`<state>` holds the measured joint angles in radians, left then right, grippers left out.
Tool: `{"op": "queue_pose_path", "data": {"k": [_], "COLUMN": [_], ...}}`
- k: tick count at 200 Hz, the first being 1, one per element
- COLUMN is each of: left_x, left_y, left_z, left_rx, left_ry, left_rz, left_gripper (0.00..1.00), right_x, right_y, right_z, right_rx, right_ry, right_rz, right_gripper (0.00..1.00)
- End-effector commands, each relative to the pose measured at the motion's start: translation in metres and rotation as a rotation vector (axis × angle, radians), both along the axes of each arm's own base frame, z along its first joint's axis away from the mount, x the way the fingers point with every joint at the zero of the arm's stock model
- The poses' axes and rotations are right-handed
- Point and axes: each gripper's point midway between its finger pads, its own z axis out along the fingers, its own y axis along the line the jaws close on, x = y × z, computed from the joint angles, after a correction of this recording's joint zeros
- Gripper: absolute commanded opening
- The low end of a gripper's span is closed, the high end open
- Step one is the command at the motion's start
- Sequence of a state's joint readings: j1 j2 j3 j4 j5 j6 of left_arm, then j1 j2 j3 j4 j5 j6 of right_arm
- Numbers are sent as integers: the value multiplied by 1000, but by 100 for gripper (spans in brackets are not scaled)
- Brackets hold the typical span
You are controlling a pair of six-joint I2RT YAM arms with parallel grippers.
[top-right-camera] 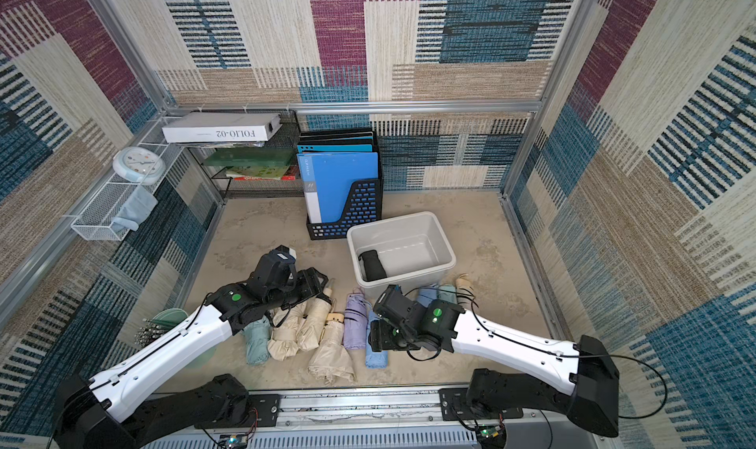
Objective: Put the umbrella into the storage box
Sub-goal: Pick up the umbrella from the center of the board.
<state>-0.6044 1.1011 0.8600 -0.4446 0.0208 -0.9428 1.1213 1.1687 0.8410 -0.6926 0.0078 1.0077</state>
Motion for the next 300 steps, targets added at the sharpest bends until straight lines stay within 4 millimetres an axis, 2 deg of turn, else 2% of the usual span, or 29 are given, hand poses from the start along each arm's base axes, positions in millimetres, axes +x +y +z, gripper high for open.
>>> {"op": "queue_pose_path", "data": {"k": [1,24,48,74,114,159,218,253,300], "left_x": [7,5,5,5,7,7,8,8,8], "left_y": [-4,-2,2,2,0,-1,0,-1,-6], "left_z": [12,14,17,18,19,16,17,19,26], "left_rx": [-39,-39,-38,-41,-46,-46,-43,-49,-90], "left_ry": [-42,-48,-63,-65,-66,-59,-63,-68,-71], "left_rz": [6,13,25,28,28,26,28,28,20], "left_gripper": [75,76,76,76,76,76,77,77,77], "right_x": [5,8,9,8,4,0,-1,-5,-13], "right_y": [7,10,14,15,12,16,10,0,-25], "right_z": [-14,-31,-46,-61,-81,-95,-95,-90,-79], "right_rx": [-20,-58,-86,-123,-185,-248,-255,-230,-227], "right_ry": [-4,-2,9,26,56,98,95,91,88], "right_rz": [-54,-53,-43,-31,-12,23,1,-26,-70], "right_gripper": [81,89,93,94,91,77,58,46,40]}}
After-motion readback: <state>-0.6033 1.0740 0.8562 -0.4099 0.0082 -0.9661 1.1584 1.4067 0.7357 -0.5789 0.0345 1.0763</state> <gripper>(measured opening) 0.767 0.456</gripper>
